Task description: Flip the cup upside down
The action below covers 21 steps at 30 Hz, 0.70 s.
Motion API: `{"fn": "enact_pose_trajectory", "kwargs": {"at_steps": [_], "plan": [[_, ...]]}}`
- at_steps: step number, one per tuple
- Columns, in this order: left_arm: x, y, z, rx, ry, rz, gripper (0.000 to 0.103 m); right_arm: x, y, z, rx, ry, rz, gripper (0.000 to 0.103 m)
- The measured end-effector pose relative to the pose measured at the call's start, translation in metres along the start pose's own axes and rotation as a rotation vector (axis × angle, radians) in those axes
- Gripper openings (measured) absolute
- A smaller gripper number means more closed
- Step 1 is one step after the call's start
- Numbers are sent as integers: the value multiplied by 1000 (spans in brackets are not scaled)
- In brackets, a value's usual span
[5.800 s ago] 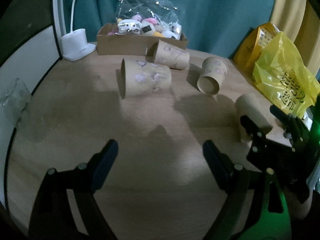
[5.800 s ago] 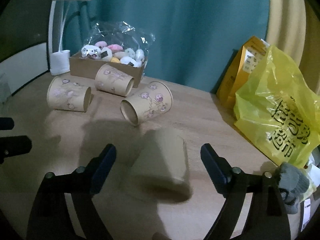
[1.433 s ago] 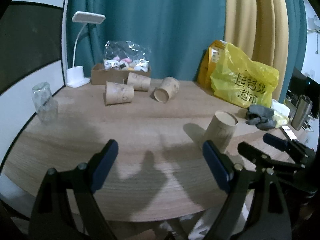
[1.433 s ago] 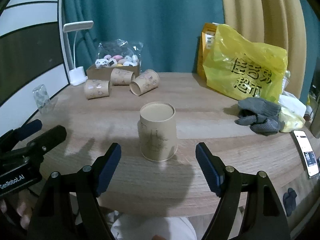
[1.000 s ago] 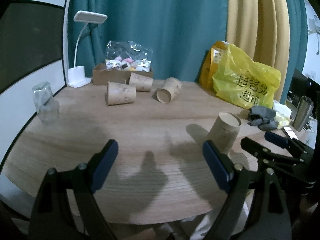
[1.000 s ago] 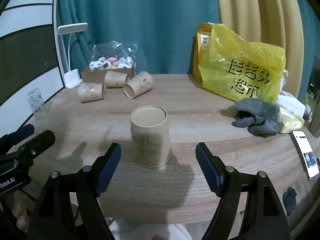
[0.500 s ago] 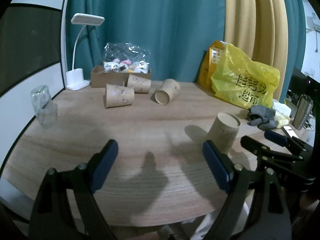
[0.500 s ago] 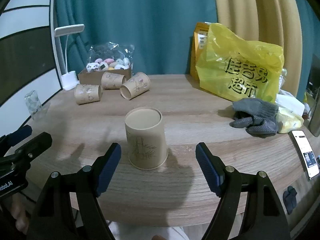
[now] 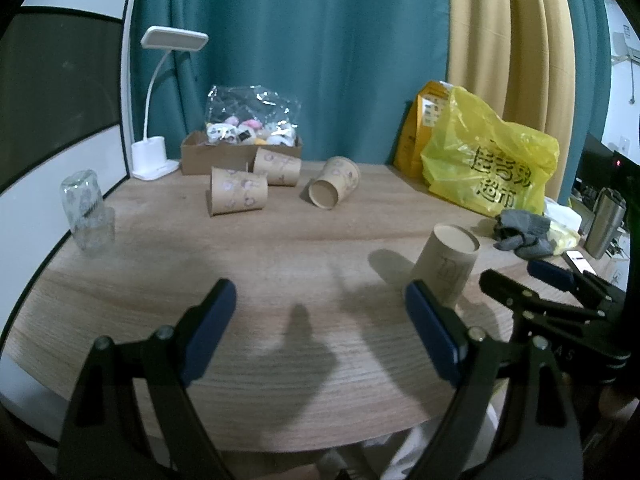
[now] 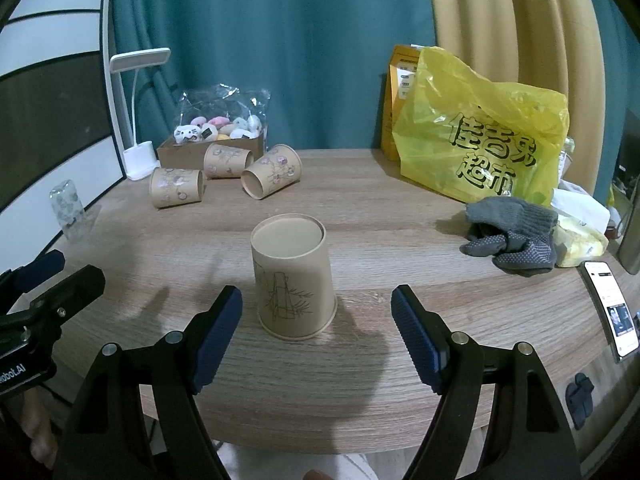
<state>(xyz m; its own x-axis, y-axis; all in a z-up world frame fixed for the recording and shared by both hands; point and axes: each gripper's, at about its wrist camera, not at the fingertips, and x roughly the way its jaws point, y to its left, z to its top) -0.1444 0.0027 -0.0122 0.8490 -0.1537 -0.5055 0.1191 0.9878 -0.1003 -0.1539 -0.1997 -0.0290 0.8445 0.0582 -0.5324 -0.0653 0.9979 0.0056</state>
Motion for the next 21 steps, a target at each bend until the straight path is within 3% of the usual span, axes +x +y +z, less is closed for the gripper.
{"fn": "enact_pose_trajectory", "kwargs": {"at_steps": [21], "plan": [[0, -1, -1, 2, 0, 0, 88, 0, 1, 1, -1, 5, 3, 80]]}}
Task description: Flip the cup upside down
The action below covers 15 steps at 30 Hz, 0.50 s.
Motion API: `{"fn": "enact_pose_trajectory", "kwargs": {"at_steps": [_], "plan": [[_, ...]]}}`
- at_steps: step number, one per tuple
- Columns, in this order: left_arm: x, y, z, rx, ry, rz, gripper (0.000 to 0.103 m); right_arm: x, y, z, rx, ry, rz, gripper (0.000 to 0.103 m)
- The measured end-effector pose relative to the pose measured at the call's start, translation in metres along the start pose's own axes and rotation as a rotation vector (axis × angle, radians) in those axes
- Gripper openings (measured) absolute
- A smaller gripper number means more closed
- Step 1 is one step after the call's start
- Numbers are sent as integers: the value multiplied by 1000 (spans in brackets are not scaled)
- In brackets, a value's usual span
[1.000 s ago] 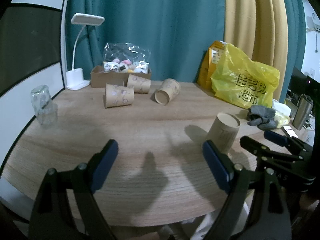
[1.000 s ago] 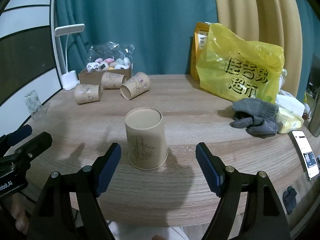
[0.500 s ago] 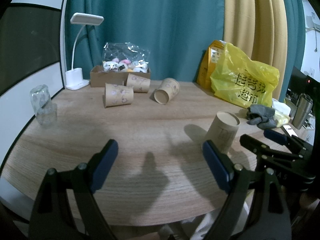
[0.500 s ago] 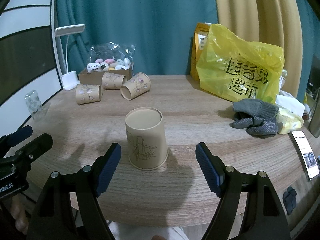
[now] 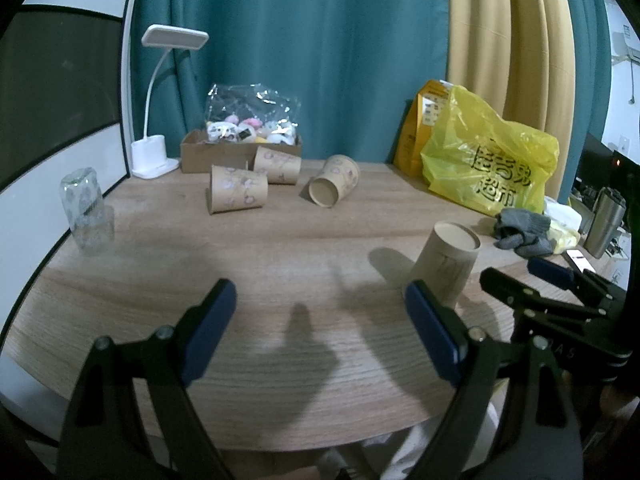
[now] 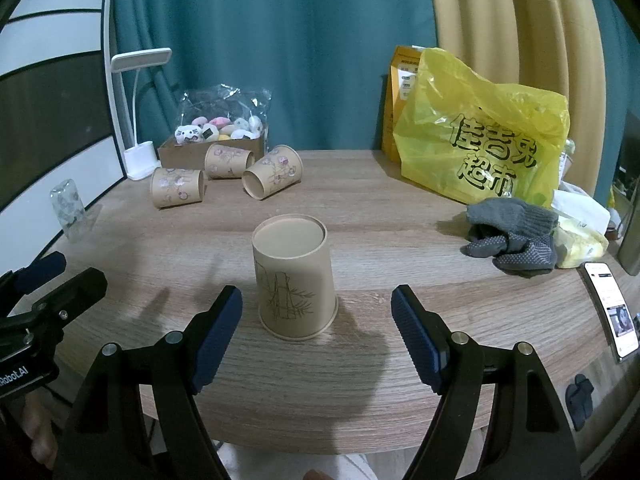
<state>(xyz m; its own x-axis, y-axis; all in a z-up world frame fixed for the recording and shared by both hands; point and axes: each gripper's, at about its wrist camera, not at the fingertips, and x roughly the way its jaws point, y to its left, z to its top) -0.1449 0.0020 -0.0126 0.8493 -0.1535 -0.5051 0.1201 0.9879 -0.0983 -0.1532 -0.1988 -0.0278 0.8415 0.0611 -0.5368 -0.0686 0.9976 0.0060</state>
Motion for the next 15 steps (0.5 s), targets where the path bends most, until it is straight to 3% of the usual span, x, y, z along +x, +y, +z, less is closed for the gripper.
{"fn": "enact_pose_trajectory", "kwargs": {"at_steps": [15], "plan": [[1, -1, -2, 6, -3, -2, 88, -1, 1, 0, 0, -2, 2, 80]]}}
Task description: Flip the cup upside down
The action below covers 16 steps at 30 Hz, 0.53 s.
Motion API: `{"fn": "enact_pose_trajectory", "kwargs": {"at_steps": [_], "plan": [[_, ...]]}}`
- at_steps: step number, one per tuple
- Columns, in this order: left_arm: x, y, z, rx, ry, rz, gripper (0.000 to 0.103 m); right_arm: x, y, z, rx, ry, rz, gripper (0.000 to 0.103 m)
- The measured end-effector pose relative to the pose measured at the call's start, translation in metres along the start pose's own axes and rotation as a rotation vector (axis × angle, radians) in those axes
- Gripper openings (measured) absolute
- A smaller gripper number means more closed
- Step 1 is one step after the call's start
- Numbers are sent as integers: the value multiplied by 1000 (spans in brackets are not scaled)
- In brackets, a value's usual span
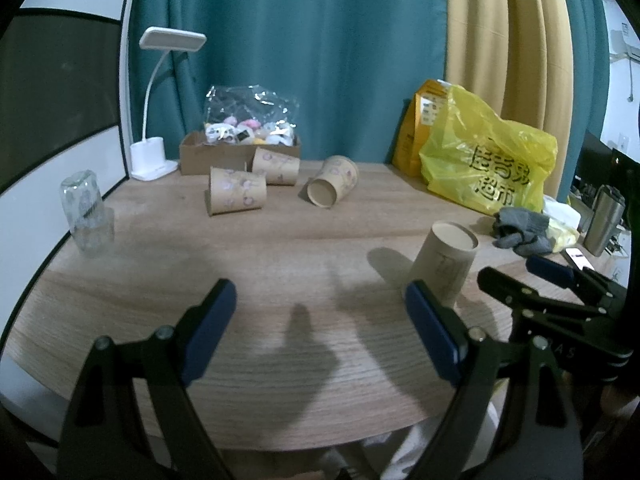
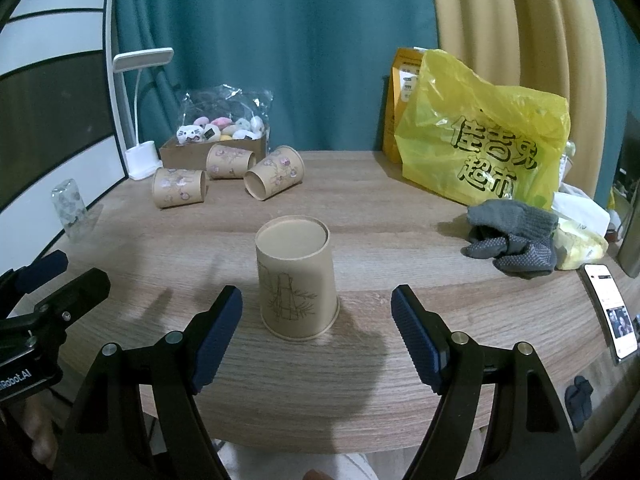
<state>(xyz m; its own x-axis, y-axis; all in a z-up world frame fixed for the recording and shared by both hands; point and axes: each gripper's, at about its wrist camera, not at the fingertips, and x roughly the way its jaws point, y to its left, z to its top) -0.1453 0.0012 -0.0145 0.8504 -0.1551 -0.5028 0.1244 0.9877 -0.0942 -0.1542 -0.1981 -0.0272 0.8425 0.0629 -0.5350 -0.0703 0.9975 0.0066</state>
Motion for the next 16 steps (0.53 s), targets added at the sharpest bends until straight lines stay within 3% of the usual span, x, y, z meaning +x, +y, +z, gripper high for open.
{"fn": "enact_pose_trajectory", "kwargs": {"at_steps": [16], "plan": [[-2, -1, -2, 7, 3, -11, 88, 0, 1, 1, -2, -1, 0, 80]]}}
